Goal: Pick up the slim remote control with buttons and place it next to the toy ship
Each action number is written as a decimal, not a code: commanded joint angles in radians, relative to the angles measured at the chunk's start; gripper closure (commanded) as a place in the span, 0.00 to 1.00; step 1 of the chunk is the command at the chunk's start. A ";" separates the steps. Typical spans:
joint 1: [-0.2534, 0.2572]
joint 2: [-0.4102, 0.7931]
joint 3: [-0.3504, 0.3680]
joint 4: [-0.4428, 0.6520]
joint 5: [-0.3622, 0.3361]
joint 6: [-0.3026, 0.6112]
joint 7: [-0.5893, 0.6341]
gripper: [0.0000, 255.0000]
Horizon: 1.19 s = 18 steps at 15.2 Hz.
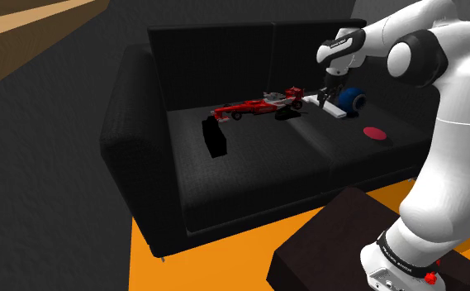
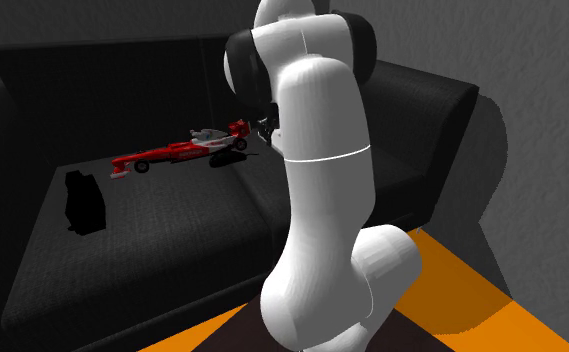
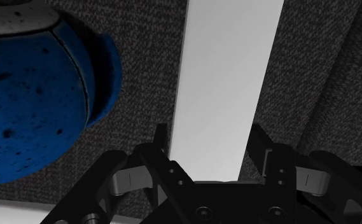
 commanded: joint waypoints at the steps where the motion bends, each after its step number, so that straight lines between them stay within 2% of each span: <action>1: 0.000 -0.007 -0.002 0.023 -0.004 -0.030 0.002 1.00; 18: -0.004 -0.046 -0.012 0.200 -0.024 -0.242 0.015 1.00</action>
